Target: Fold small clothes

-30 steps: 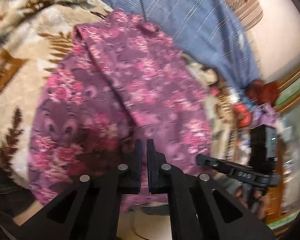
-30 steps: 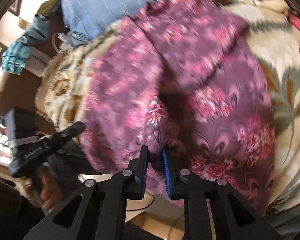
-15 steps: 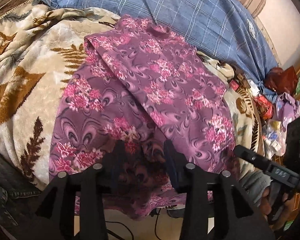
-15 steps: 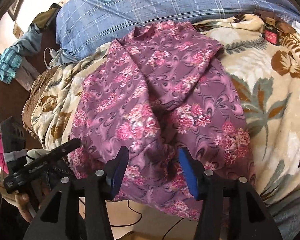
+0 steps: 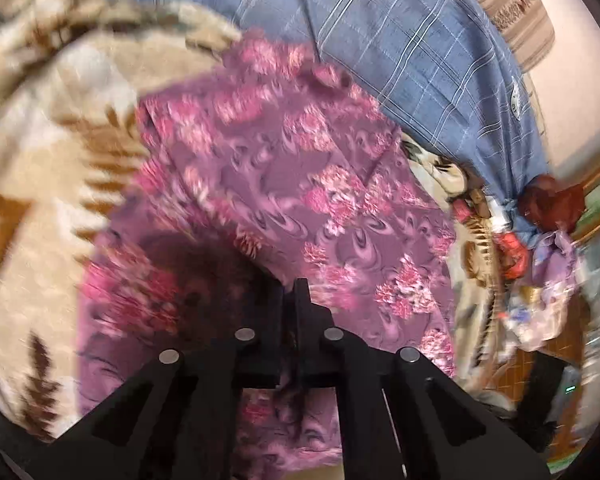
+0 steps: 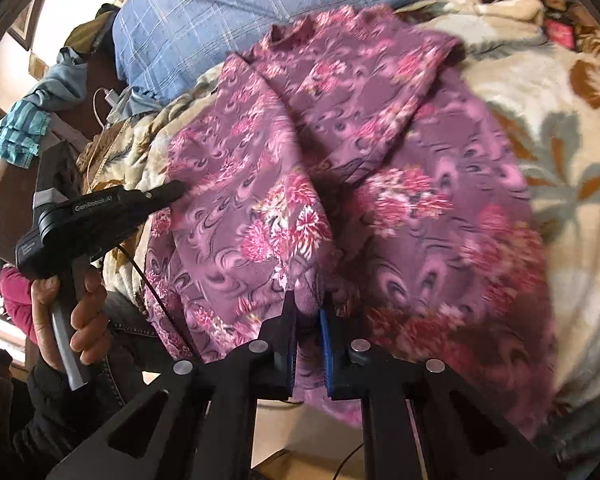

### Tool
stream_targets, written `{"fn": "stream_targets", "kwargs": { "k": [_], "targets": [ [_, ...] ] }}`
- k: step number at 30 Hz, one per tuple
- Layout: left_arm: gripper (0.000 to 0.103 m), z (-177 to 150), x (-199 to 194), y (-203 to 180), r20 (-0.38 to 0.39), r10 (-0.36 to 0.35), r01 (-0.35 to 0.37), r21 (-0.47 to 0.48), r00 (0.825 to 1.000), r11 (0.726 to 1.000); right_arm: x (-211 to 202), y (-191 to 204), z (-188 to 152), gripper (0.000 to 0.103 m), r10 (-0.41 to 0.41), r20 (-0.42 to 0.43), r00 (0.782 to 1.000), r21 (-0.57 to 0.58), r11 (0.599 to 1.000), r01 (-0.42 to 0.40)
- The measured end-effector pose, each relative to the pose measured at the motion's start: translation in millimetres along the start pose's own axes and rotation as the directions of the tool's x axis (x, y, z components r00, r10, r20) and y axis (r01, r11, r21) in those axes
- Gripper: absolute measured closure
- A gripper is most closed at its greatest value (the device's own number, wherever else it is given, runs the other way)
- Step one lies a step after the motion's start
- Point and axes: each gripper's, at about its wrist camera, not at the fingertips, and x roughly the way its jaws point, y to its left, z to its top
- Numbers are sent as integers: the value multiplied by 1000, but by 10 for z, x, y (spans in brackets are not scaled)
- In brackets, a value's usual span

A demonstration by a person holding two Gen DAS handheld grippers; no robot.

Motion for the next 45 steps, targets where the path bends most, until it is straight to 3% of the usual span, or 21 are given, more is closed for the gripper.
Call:
{"fn": "stream_targets", "kwargs": {
  "k": [2, 4, 6, 7, 8, 9, 11, 14, 19, 22, 25, 29, 32, 33, 35, 37, 40, 41, 45],
  "targets": [
    [99, -45, 71, 12, -17, 44, -44, 7, 999, 999, 74, -72, -38, 92, -14, -30, 999, 11, 1000, 14],
    [95, -97, 179, 69, -92, 74, -75, -3, 993, 997, 203, -94, -52, 86, -34, -65, 997, -1, 999, 34],
    [90, -145, 8, 129, -84, 36, -39, -28, 996, 999, 183, -76, -52, 79, -19, -55, 998, -4, 1000, 19],
    [75, -171, -119, 145, -61, 22, -24, -27, 998, 999, 92, -68, -46, 73, 4, -33, 999, -3, 1000, -4],
    [51, -216, -291, 171, -25, 25, -26, -22, 999, 999, -17, -77, -42, 54, 19, -4, 1000, -5, 1000, -19],
    [44, -282, -474, 210, 24, 54, -53, -22, 998, 998, -156, -104, -52, 38, 22, 37, 999, -3, 1000, -22],
    [42, -410, -688, 270, 80, 123, -122, -8, 989, 992, -456, -204, -86, 32, -5, 120, 993, 14, 1000, 3],
    [42, -556, -770, 383, 49, 227, -227, -3, 973, 974, -736, -436, -146, 32, -56, 174, 983, 80, 996, 42],
    [42, -687, -754, 460, 16, 304, -304, 22, 953, 952, -650, -698, -231, 32, -183, 66, 981, 176, 970, 169],
    [42, -732, -650, 566, -34, 320, -321, -12, 947, 947, -472, -844, -350, 33, -257, -9, 966, 213, 944, 253],
    [42, -797, -516, 608, -88, 320, -322, 2, 943, 947, -338, -849, -413, 41, -309, -58, 949, 186, 931, 314],
    [42, -927, -352, 595, -154, 300, -299, 33, 941, 954, -319, -842, -463, 41, -321, -54, 945, 163, 931, 326],
    [42, -1001, -201, 614, -212, 309, -308, 39, 927, 951, -229, -941, -484, 42, -342, -94, 935, 163, 921, 353],
    [44, -1016, -220, 601, -201, 314, -313, 37, 928, 949, -206, -925, -496, 49, -347, -98, 933, 152, 921, 358],
    [75, -1042, -263, 571, -192, 322, -318, 55, 927, 947, -206, -842, -519, 68, -341, -93, 936, 115, 930, 350],
    [97, -1073, -327, 564, -209, 289, -285, 50, 934, 957, -214, -778, -573, 76, -341, -108, 934, 85, 933, 350],
    [98, -1102, -570, 544, -181, 219, -216, 34, 959, 976, -382, -794, -615, 92, -303, -93, 948, 96, 945, 312],
    [98, -1090, -709, 537, -159, 162, -161, 19, 974, 987, -464, -803, -622, 98, -271, -85, 959, 105, 954, 280],
    [98, -925, -1104, 627, -102, 25, -30, -52, 994, 998, -818, -742, -575, 99, -166, -31, 986, 92, 981, 168]
  ]
}}
